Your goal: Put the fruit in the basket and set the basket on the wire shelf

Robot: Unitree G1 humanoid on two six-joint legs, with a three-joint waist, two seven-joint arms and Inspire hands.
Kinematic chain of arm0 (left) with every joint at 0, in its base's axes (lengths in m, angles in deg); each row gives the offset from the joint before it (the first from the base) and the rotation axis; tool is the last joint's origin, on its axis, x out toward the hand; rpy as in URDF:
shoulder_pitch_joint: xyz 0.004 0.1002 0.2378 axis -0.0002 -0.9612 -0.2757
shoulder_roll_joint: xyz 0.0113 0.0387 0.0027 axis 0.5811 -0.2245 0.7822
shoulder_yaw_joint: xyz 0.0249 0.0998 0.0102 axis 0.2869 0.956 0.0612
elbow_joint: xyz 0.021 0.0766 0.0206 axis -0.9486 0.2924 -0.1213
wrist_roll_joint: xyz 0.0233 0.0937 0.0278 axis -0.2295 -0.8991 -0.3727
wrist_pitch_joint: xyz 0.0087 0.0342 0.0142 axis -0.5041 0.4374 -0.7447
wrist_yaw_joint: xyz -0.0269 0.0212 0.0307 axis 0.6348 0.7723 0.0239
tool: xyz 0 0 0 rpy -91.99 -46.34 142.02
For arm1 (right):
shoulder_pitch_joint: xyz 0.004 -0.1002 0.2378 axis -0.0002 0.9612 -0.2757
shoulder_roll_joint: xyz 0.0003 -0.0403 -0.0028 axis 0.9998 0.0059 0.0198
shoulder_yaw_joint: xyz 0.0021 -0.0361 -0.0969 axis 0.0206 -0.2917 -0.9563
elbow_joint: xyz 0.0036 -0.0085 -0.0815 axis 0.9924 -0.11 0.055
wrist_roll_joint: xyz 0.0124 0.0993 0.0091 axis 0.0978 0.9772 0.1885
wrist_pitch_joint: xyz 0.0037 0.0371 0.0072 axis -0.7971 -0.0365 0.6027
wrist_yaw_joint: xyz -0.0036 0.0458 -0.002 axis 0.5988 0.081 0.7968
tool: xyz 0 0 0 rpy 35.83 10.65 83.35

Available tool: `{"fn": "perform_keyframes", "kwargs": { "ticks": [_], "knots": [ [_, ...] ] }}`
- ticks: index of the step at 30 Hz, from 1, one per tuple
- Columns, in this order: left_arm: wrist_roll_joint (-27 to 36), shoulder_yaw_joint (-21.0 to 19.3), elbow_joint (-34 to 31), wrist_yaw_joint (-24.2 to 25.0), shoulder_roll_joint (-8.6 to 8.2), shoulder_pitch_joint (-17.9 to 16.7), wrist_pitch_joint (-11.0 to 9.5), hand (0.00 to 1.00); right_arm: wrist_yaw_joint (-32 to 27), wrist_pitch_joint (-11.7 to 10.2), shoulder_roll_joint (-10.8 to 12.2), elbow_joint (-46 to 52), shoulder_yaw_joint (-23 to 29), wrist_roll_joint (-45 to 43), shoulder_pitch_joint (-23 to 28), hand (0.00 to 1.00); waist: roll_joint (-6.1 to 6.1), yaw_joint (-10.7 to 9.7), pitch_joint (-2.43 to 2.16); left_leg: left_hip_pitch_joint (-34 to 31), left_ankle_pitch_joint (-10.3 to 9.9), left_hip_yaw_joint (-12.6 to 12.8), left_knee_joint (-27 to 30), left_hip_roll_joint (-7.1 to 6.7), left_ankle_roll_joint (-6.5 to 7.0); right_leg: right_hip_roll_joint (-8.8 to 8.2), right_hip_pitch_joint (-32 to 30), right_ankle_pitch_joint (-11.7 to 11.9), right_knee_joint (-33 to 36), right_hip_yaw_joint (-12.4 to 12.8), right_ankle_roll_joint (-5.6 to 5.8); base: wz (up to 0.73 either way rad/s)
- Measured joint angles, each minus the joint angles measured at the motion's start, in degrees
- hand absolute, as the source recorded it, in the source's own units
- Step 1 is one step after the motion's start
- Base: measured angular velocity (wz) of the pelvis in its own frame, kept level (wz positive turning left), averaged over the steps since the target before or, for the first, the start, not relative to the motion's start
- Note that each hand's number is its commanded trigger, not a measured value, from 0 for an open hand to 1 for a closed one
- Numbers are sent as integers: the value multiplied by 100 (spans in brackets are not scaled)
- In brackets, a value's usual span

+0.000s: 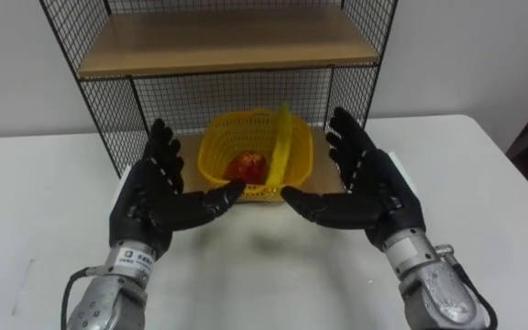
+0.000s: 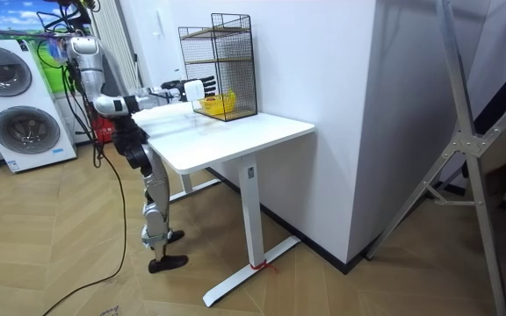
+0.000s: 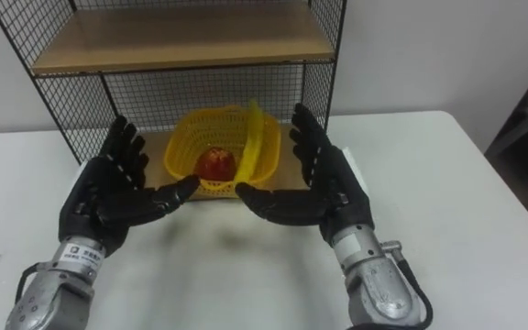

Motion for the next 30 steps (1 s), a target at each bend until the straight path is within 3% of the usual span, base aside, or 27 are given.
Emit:
{"fn": "perform_keyframes", "kwargs": {
  "ticks": [3, 8, 11, 13, 17, 21, 23, 26, 27, 30],
  "knots": [
    [52, 4, -131, 0, 37, -221, -181, 0, 7, -181, -15, 24, 88, 10, 225, 0, -22, -6, 18, -24, 9, -4, 12, 1, 14, 5, -15, 34, -8, 1, -49, 0],
    [55, -12, -228, -2, 147, -501, -454, 0, 11, -304, -174, 88, 279, -1, 607, 0, 19, 4, 2, -47, -34, -1, 49, 7, -19, 10, -42, -3, 1, 25, 9, -1],
    [52, -133, -421, -14, 128, -703, -579, 0, -10, -366, -130, 281, 498, -115, 781, 0, 44, 8, -21, -98, -39, 2, 59, 14, -24, 18, -94, -5, 8, 22, 6, -1],
    [51, -183, -626, -26, 122, -897, -791, 0, -42, -531, -122, 505, 584, -236, 955, 0, 57, 8, -18, -113, -31, 16, 42, 19, -15, 20, -126, -1, 12, 21, -4, -2],
    [-37, -251, -775, -135, 34, -1076, -980, 0, -252, -789, -104, 669, 625, -234, 1187, 0, 49, 53, -13, -79, -25, 89, 25, 35, -7, 29, -103, 9, 14, 42, -22, -3],
    [-364, -611, -787, -857, -50, -1246, -1383, 0, -812, -1154, -96, 670, 762, -218, 1353, 0, 41, 61, 7, -61, -66, 78, 39, 42, -49, 41, -126, -27, 56, 129, 4, -8],
    [-585, -839, -837, -1290, -52, -1262, -1556, 0, -1082, -1273, -100, 676, 929, -244, 1356, 0, 33, 66, -24, -82, -66, 76, 37, 39, -50, 46, -159, -39, 92, 148, 4, -3],
    [-705, -1279, -1077, -2056, -52, -1264, -1832, 0, -1768, -1426, -123, 846, 1284, -298, 1441, 0, 17, 68, -15, -96, -65, 58, 32, 18, -49, 70, -172, -43, 86, 132, 9, 3],
    [-825, -1511, -1234, -2337, -53, -1261, -1896, 0, -2057, -1437, -136, 986, 1477, -488, 1449, 0, 73, 94, -43, -109, -65, 62, 28, 9, -49, 73, -200, -43, 90, 147, 8, -7],
    [-841, -2238, -1570, -2995, -27, -1224, -2161, 0, -2718, -1664, -243, 1356, 2056, -687, 1463, 0, 90, 187, -4, -114, -59, 95, 10, 17, -42, 71, -233, -44, 100, 151, 7, -5]
  ]
}}
